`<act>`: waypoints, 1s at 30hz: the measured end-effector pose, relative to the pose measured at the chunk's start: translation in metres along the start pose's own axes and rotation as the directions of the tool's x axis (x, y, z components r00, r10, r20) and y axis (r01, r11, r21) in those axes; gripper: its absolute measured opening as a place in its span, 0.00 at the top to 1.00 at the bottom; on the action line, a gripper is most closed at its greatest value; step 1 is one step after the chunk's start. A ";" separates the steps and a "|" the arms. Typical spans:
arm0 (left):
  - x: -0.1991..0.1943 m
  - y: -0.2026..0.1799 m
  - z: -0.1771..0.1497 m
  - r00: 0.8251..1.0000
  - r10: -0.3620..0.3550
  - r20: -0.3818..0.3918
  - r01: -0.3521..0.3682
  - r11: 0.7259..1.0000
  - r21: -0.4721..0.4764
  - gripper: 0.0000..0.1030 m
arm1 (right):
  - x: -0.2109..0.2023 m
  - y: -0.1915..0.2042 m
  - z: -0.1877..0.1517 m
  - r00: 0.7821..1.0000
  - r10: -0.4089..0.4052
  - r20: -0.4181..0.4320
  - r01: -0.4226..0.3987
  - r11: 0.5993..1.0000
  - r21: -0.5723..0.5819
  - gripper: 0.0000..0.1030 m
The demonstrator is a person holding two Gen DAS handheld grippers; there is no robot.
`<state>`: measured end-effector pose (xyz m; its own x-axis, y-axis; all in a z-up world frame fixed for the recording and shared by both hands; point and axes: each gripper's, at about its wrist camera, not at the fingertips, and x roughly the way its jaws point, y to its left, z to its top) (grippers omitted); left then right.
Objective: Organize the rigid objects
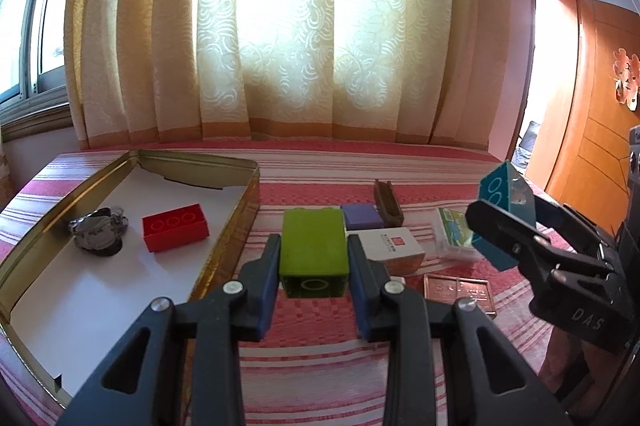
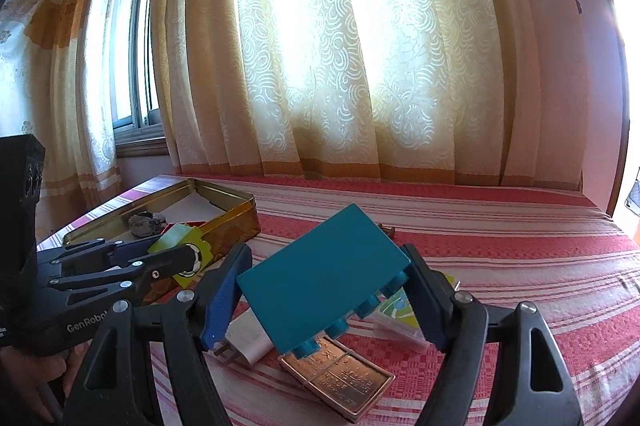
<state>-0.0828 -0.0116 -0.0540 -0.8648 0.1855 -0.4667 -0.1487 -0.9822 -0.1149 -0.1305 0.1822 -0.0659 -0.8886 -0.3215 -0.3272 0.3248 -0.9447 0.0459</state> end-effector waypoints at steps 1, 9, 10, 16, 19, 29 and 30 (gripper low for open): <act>0.000 0.001 0.000 1.000 0.001 0.001 -0.001 1.000 -0.002 0.70 | 0.000 0.001 0.000 1.000 -0.001 0.001 0.001 1.000 0.002 0.26; -0.006 0.004 -0.001 1.000 0.009 0.018 -0.009 1.000 0.007 0.70 | -0.001 0.011 0.000 1.000 0.005 0.008 -0.005 1.000 -0.012 0.26; -0.007 0.006 -0.001 1.000 0.010 0.018 -0.011 1.000 0.005 0.70 | -0.001 0.012 0.000 1.000 0.007 0.008 -0.006 1.000 -0.012 0.26; -0.010 0.012 -0.002 1.000 0.012 0.017 -0.012 1.000 -0.013 0.70 | 0.001 0.021 0.000 1.000 0.020 0.004 -0.020 1.000 -0.022 0.26; -0.011 0.012 -0.002 1.000 0.014 0.019 -0.014 1.000 -0.011 0.70 | 0.001 0.026 0.000 1.000 0.027 0.002 -0.027 0.999 -0.029 0.26; -0.014 0.020 -0.003 0.999 0.022 0.034 -0.021 0.999 -0.031 0.70 | 0.003 0.033 0.000 0.999 0.040 0.003 -0.039 0.999 -0.033 0.26; -0.015 0.020 -0.003 0.999 0.023 0.035 -0.022 0.999 -0.032 0.70 | 0.003 0.033 0.000 0.999 0.041 0.004 -0.040 0.999 -0.033 0.26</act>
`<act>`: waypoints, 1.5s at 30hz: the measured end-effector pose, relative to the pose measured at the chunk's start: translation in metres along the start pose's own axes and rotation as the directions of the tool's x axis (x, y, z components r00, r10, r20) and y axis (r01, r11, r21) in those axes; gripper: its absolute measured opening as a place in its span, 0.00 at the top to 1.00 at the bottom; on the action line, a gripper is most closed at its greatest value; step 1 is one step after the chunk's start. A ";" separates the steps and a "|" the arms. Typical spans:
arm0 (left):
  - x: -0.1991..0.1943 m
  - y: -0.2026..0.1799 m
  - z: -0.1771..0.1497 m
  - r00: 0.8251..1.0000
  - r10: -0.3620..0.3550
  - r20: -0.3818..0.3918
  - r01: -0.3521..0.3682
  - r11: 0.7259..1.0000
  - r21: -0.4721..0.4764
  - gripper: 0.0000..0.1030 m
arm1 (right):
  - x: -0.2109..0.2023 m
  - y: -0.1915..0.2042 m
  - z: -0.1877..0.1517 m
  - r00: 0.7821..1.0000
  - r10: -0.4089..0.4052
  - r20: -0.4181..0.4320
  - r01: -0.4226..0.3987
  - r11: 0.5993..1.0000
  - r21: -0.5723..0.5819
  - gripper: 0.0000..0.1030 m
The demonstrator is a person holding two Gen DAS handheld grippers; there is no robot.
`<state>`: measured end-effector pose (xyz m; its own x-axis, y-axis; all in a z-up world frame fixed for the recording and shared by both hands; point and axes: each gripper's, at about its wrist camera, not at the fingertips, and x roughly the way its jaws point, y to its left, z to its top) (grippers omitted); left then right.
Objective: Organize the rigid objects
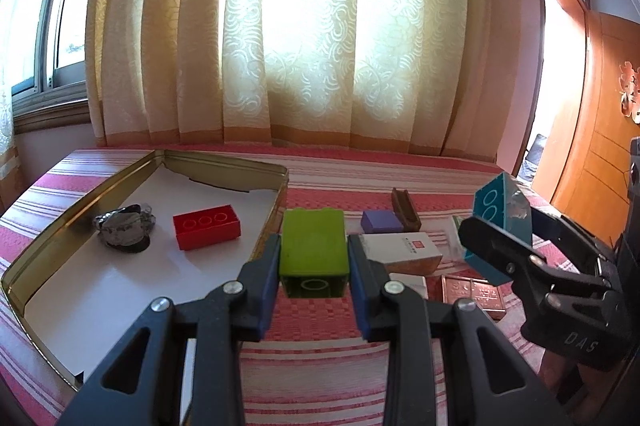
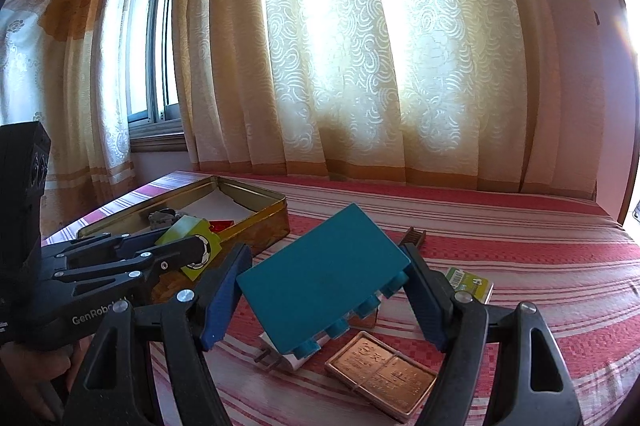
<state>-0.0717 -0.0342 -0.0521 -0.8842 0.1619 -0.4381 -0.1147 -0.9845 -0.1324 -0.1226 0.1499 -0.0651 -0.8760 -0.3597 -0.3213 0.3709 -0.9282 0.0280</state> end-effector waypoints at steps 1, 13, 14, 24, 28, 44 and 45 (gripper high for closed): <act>0.000 0.000 0.000 1.000 0.001 0.001 -0.001 1.000 0.000 0.70 | 0.000 0.001 0.000 1.000 0.001 0.001 -0.001 1.000 0.000 0.26; -0.004 0.006 -0.001 1.000 0.001 0.012 0.000 1.000 -0.013 0.70 | 0.001 0.008 0.001 1.000 0.013 0.008 -0.013 1.000 -0.007 0.26; -0.004 0.007 -0.001 1.000 0.001 0.013 0.000 1.000 -0.014 0.70 | 0.001 0.009 0.001 1.000 0.014 0.008 -0.013 1.000 -0.008 0.26; -0.006 0.013 -0.002 1.000 0.001 0.020 -0.001 1.000 -0.022 0.70 | 0.002 0.012 0.001 1.000 0.017 0.014 -0.017 1.000 -0.004 0.26; -0.007 0.016 -0.002 1.000 0.005 0.020 -0.004 1.000 -0.028 0.70 | 0.005 0.013 0.002 1.000 0.024 0.008 -0.024 1.000 -0.004 0.26; -0.012 0.022 -0.003 0.999 -0.008 0.037 0.009 1.000 -0.029 0.70 | 0.008 0.019 0.003 0.999 0.036 0.006 -0.036 0.999 -0.005 0.26; -0.012 0.022 -0.003 0.999 -0.010 0.038 0.011 0.999 -0.031 0.70 | 0.008 0.019 0.003 0.999 0.037 0.006 -0.037 0.999 -0.006 0.26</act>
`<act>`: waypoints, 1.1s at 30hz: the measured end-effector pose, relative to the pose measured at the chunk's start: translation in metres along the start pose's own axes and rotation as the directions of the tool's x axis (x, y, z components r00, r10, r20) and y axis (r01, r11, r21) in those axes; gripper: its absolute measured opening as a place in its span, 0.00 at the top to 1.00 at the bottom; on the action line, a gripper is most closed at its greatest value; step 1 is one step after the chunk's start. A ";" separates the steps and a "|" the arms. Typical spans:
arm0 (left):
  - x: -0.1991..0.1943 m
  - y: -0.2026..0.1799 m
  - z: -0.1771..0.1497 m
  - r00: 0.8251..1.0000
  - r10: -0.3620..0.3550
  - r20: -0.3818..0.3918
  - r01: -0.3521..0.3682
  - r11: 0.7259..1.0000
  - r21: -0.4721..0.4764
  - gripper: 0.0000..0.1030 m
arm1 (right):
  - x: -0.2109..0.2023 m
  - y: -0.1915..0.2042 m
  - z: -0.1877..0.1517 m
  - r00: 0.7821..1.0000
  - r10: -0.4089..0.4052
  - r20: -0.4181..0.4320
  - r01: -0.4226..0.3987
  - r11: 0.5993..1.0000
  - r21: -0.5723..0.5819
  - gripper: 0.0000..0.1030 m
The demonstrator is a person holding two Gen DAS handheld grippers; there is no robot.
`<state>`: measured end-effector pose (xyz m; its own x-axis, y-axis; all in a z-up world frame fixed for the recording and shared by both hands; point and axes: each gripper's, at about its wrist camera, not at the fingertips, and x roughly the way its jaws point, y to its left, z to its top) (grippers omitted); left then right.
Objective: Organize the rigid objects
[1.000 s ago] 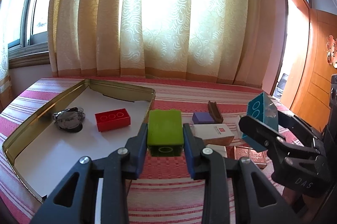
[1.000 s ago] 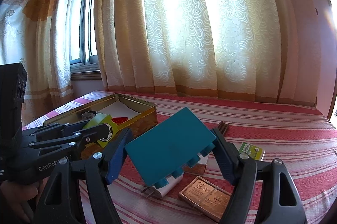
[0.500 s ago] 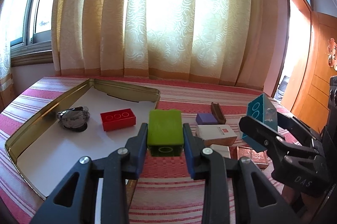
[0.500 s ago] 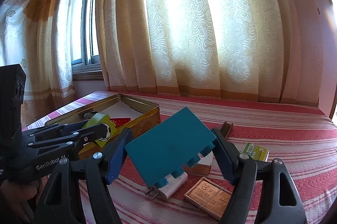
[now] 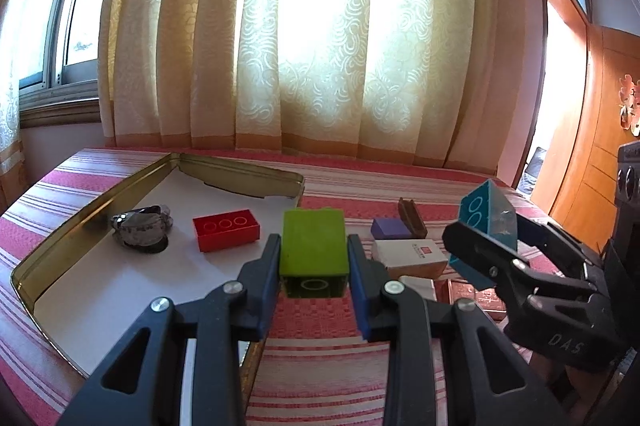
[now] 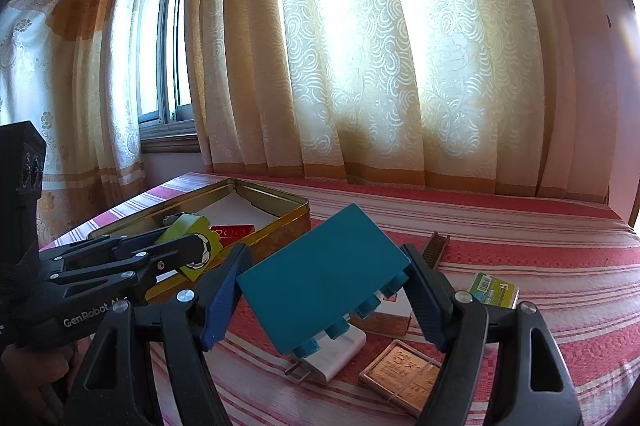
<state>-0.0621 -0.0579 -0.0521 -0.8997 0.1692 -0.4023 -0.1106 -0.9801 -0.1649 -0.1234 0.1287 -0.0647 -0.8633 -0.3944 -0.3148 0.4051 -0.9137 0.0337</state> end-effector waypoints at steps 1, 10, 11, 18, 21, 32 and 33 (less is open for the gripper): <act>0.000 0.001 0.000 1.000 -0.004 0.002 0.004 1.000 -0.004 0.70 | 0.000 0.001 0.000 1.000 0.001 -0.001 -0.001 1.000 -0.002 0.26; -0.008 0.005 0.000 1.000 0.017 0.026 -0.017 1.000 0.008 0.70 | 0.006 0.008 0.002 1.000 0.011 -0.008 -0.012 1.000 -0.013 0.26; -0.010 0.005 0.000 0.999 0.022 0.031 -0.022 1.000 0.012 0.70 | 0.007 0.008 0.002 1.000 0.013 -0.009 -0.014 1.000 -0.013 0.26; -0.016 0.015 0.001 0.999 0.030 0.043 -0.030 1.000 -0.001 0.70 | 0.014 0.016 0.003 0.999 0.036 -0.026 -0.036 0.999 -0.028 0.26; -0.020 0.022 0.003 0.998 0.043 0.045 -0.043 0.999 0.002 0.70 | 0.019 0.020 0.004 0.998 0.055 -0.042 -0.056 0.998 -0.028 0.26; -0.029 0.069 0.020 0.988 0.153 0.006 -0.152 0.988 -0.030 0.70 | 0.051 0.049 0.026 0.974 0.197 -0.113 -0.202 0.979 -0.028 0.26; -0.027 0.073 0.021 0.987 0.160 -0.004 -0.160 0.987 -0.028 0.70 | 0.055 0.053 0.030 0.970 0.212 -0.116 -0.216 0.976 -0.029 0.26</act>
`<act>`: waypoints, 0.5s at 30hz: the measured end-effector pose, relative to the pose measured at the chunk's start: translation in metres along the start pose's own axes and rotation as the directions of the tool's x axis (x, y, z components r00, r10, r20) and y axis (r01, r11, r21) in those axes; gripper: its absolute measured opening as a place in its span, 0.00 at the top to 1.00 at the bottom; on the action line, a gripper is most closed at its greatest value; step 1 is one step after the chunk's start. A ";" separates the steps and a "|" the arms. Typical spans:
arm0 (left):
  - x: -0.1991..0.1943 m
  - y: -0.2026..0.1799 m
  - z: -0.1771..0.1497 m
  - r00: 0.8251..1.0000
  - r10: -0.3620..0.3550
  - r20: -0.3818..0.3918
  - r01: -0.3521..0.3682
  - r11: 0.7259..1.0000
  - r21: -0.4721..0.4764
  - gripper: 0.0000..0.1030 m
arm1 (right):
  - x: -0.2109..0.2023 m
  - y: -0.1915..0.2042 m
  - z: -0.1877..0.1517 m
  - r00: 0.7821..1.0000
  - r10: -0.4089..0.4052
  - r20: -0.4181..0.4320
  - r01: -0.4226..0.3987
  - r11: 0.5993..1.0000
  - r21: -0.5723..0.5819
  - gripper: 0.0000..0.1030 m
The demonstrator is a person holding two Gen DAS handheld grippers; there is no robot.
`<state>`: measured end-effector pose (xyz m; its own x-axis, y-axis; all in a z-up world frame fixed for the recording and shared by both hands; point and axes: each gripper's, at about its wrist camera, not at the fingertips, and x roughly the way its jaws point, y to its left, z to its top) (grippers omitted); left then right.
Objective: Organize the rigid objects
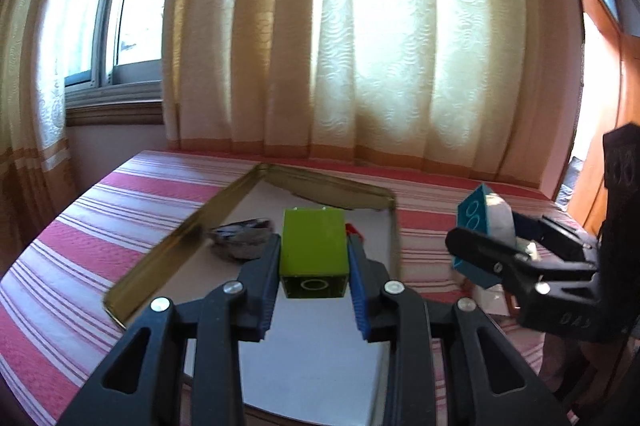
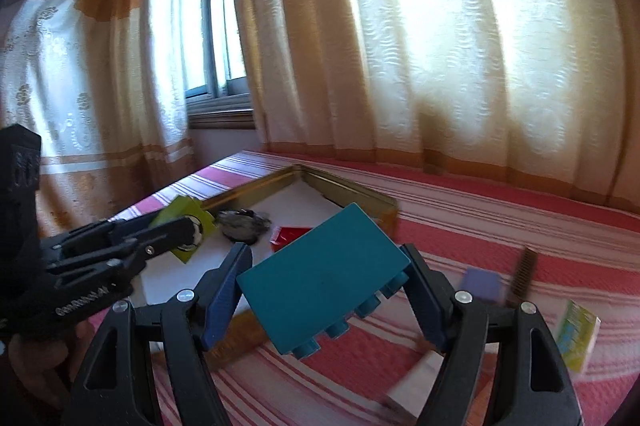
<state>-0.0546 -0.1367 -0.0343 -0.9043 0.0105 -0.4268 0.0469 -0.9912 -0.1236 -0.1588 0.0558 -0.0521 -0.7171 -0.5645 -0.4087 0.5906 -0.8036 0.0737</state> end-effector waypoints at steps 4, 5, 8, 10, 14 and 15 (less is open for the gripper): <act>0.013 0.016 0.006 0.998 0.025 -0.050 -0.025 1.000 -0.011 0.70 | 0.022 0.009 0.011 0.998 0.043 -0.035 -0.043 0.999 -0.008 0.26; 0.016 0.019 0.007 0.998 0.029 -0.061 -0.030 0.999 -0.018 0.70 | 0.029 0.011 0.012 0.998 0.052 -0.046 -0.053 0.999 -0.004 0.26; 0.023 0.032 0.010 0.994 0.056 -0.091 -0.059 0.998 -0.032 0.70 | 0.051 0.014 0.015 0.992 0.091 -0.093 -0.089 0.996 0.022 0.26; 0.028 0.038 0.011 0.992 0.069 -0.110 -0.073 0.997 -0.037 0.70 | 0.065 0.017 0.015 0.986 0.112 -0.121 -0.108 0.993 0.038 0.26; 0.035 0.045 0.010 0.986 0.093 -0.137 -0.097 0.995 -0.023 0.70 | 0.082 0.026 0.014 0.979 0.128 -0.156 -0.123 0.992 0.041 0.26; 0.037 0.046 0.009 0.985 0.098 -0.144 -0.102 0.995 -0.019 0.70 | 0.086 0.028 0.013 0.978 0.130 -0.165 -0.126 0.991 0.037 0.26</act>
<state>-0.0894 -0.1829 -0.0471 -0.8247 -0.0677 -0.5616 0.1468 -0.9844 -0.0969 -0.2089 -0.0179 -0.0732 -0.5632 -0.6253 -0.5402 0.6621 -0.7326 0.1577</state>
